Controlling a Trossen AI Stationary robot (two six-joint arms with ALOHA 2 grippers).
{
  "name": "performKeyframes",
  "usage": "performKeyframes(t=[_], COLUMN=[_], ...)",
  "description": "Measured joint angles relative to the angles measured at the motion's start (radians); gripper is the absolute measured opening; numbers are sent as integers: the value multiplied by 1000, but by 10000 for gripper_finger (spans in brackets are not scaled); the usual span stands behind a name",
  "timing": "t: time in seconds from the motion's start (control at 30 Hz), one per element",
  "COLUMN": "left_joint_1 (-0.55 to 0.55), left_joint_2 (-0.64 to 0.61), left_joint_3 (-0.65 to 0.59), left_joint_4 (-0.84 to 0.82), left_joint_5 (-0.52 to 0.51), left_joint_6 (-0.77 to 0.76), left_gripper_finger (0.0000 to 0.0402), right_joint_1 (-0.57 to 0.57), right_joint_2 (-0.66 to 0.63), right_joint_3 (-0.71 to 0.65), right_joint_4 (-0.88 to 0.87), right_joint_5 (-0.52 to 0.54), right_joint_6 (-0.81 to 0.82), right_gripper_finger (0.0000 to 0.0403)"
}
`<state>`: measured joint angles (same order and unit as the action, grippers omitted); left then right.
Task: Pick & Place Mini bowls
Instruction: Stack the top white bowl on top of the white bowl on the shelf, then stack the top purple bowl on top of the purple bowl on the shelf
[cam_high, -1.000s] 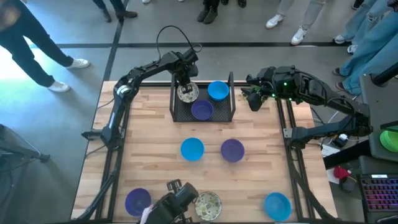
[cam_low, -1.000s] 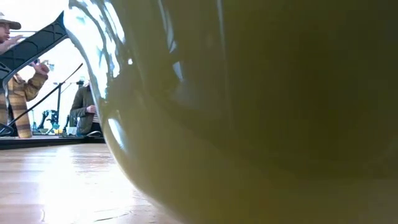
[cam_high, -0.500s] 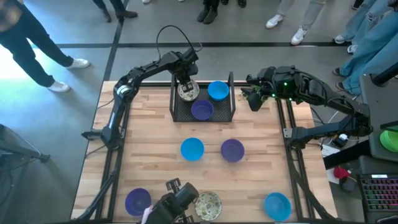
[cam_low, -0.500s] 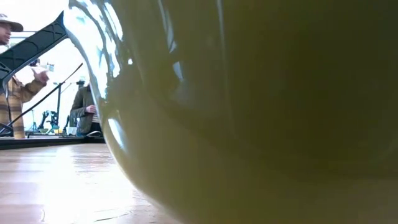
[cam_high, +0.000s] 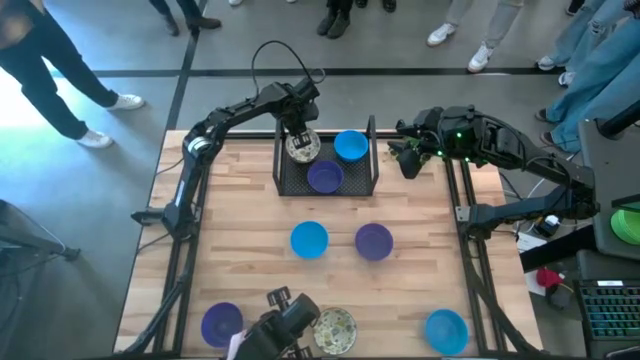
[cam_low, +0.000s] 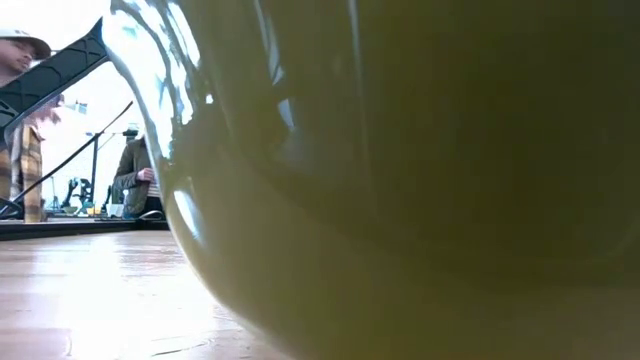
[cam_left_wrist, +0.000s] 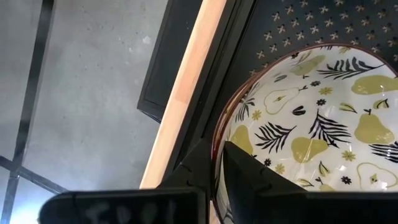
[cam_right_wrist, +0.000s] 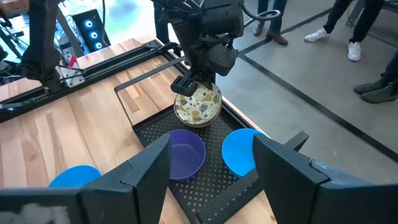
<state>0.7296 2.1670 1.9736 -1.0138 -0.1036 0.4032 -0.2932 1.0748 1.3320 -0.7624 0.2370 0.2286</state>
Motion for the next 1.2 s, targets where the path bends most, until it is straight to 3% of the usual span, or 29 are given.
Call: performKeyframes(t=[0.17,0.47,0.77,1.2], left_joint_1=[0,0,0,-39], left_joint_2=[0,-2,-25,-233], left_joint_3=[0,0,35,70], left_joint_4=[1,2,-34,-90], left_joint_5=[0,0,-7,-13], left_joint_6=[-18,-27,-48,-169], left_gripper_finger=[37,87,90,90], right_joint_1=[0,0,0,0], right_joint_2=[0,0,0,-1], right_joint_3=[0,0,0,0], right_joint_4=[0,0,0,-28], right_joint_5=[0,0,0,-2], right_joint_6=[0,7,5,4], right_gripper_finger=[221,221,221,221])
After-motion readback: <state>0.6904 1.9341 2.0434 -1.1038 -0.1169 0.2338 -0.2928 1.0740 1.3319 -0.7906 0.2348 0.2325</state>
